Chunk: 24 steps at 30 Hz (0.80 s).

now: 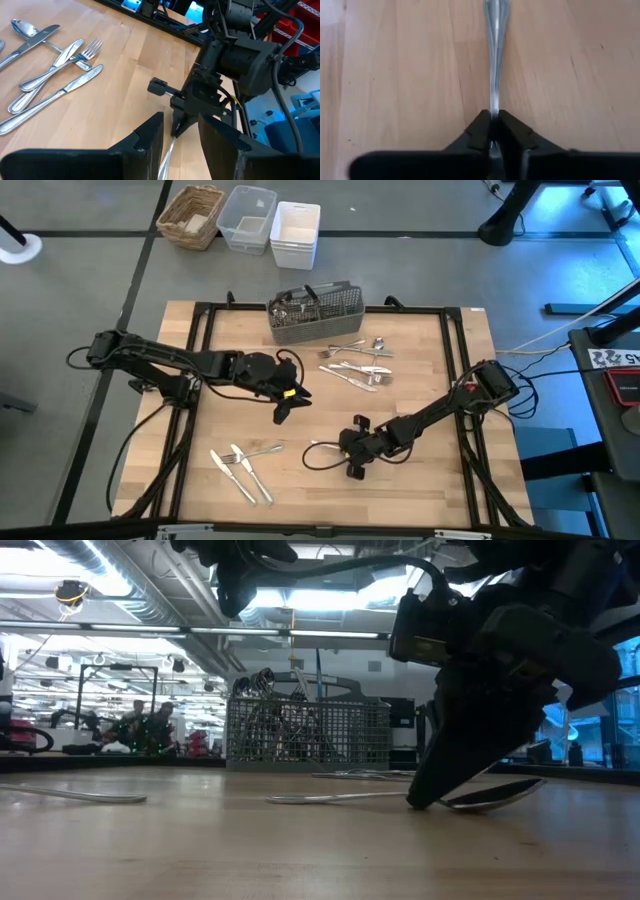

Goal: Sort silverware
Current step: Put the silver spoon into the silverware rack

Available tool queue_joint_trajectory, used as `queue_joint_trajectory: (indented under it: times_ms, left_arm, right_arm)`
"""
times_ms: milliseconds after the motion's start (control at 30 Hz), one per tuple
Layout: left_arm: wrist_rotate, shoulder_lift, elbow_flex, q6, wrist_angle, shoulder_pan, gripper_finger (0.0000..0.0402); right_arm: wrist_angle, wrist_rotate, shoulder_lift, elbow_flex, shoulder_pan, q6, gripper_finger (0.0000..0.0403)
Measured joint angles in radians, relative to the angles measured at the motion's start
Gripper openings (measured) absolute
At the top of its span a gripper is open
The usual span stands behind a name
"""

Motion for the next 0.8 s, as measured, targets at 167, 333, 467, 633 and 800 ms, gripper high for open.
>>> queue_joint_trajectory:
  times_ms: [167,333,467,633,800]
  left_arm:
    - [0.000,0.000,0.000,0.000,-0.001,0.000,0.0115]
    - [0.000,0.000,0.000,-0.011,-0.012,0.000,0.0115]
    - [0.000,0.000,0.000,-0.047,-0.057,-0.001,0.0115]
    - [0.000,0.000,0.000,-0.052,-0.123,-0.007,0.0115]
    - [0.001,0.000,-0.001,-0.018,-0.149,-0.013,0.0115]
  right_arm:
    - [0.004,0.011,0.000,0.000,0.000,0.000,0.0021]
    - [0.004,0.017,0.001,0.000,0.000,0.000,0.0015]
    - [0.002,0.017,-0.004,0.000,0.000,-0.001,0.0008]
    - [-0.060,0.021,-0.027,0.007,0.000,-0.057,0.0009]
    - [-0.307,0.087,-0.040,0.110,0.000,-0.165,0.0006]
